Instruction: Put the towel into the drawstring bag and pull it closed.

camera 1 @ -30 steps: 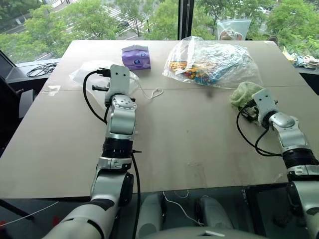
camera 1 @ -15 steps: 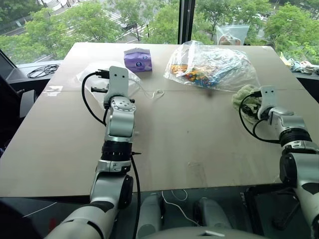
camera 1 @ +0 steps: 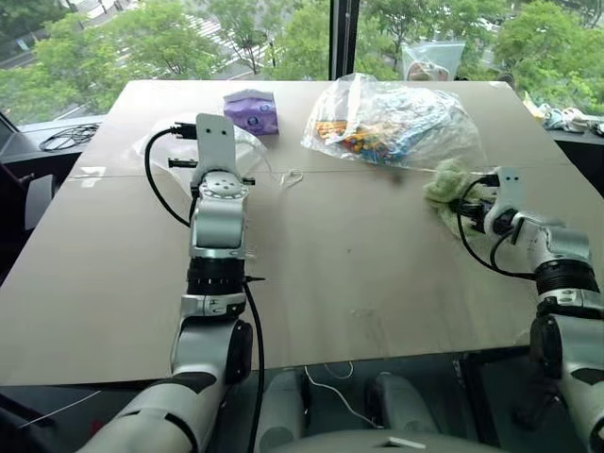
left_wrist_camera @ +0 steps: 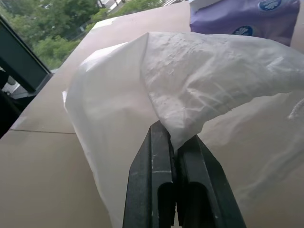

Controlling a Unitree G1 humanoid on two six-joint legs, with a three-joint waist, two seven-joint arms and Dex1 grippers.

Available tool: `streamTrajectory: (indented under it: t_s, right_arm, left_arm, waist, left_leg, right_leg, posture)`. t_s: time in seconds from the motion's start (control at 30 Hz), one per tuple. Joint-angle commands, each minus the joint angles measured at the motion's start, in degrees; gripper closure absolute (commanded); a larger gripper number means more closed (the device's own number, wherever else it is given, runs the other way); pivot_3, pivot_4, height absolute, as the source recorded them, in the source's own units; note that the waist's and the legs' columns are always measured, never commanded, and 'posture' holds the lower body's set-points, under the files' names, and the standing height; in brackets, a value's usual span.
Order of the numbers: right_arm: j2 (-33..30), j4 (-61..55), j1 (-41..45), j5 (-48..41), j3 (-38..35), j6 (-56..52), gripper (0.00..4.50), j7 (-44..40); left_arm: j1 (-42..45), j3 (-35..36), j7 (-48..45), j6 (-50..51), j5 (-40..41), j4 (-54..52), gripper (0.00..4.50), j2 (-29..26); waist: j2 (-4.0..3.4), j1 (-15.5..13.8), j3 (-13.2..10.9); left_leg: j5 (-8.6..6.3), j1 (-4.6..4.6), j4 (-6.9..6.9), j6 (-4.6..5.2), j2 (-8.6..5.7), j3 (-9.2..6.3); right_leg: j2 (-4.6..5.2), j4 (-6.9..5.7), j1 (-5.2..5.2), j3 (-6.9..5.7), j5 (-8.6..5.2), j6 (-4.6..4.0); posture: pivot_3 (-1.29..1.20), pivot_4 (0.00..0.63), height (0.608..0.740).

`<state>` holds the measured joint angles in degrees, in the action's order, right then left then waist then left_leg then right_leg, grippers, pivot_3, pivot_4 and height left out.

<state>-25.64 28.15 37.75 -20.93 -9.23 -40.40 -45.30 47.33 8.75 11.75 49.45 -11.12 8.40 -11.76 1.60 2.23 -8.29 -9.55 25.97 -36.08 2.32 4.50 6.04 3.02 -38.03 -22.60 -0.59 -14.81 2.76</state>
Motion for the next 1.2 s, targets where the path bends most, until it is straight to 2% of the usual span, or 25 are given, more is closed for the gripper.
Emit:
streamTrajectory:
  t_s: [0.03,0.17,0.33,0.53,0.83,1.2]
  right_arm:
    - [0.29,-21.09,-3.13,-8.7,2.8,-9.36,4.13,-4.13]
    - [3.15,-36.32,-5.11,-16.2,6.32,-17.19,4.13,-3.36]
    - [7.31,-44.76,-4.4,-20.56,10.08,-22.84,4.13,0.97]
    - [10.0,-43.29,-4.22,-17.95,14.04,-23.15,4.13,6.93]
    - [12.37,-42.96,-4.04,-18.49,14.87,-24.21,4.13,11.12]
    - [19.45,-41.24,-3.4,-18.16,13.13,-23.35,4.13,18.05]
  left_arm:
    - [1.76,0.16,-5.24,1.73,3.26,-2.12,4.5,-1.29]
    - [-0.47,-3.78,-14.83,4.06,6.77,-7.49,4.5,-3.96]
    - [-1.68,-2.71,-19.51,8.93,11.29,-12.94,4.5,-4.22]
    - [-3.48,-0.01,-24.75,16.73,17.72,-20.59,4.5,-5.58]
    - [-10.19,-0.41,-32.7,22.94,25.26,-31.58,4.5,-13.82]
    - [-9.04,6.07,-35.01,28.56,33.71,-33.31,4.5,-14.43]
  waist:
    - [-0.51,-0.08,-0.32]
    - [-0.61,-0.24,-0.38]
    - [-0.61,-0.92,-0.39]
    - [-0.6,-1.6,-0.39]
    - [-0.6,-1.42,-0.39]
    - [-0.6,-1.42,-0.39]
  left_leg:
    - [0.06,0.16,0.0,0.09,-0.06,0.0]
    - [0.08,0.67,-0.06,0.1,-0.17,0.0]
    - [0.08,0.81,-0.1,0.11,-0.18,0.01]
    - [0.08,0.83,-0.21,0.11,-0.18,0.0]
    - [0.08,0.84,-0.18,0.11,-0.13,-0.02]
    - [0.08,0.84,-0.22,0.11,-0.14,-0.03]
  right_leg:
    - [0.0,-0.03,-0.17,-0.01,0.0,0.01]
    - [-0.08,-0.1,-0.7,0.0,0.01,0.02]
    - [-0.09,-0.05,-0.79,0.0,0.0,0.02]
    - [-0.08,-0.08,-0.79,-0.01,0.0,0.01]
    - [-0.15,-0.09,-0.83,0.01,0.0,0.0]
    - [-0.14,-0.09,-0.82,0.01,0.0,0.0]
  posture:
    - [0.0,0.15,0.74]
    - [0.0,0.15,0.74]
    - [0.0,0.15,0.74]
    - [0.0,0.15,0.74]
    - [0.0,0.15,0.74]
    - [0.0,0.15,0.74]
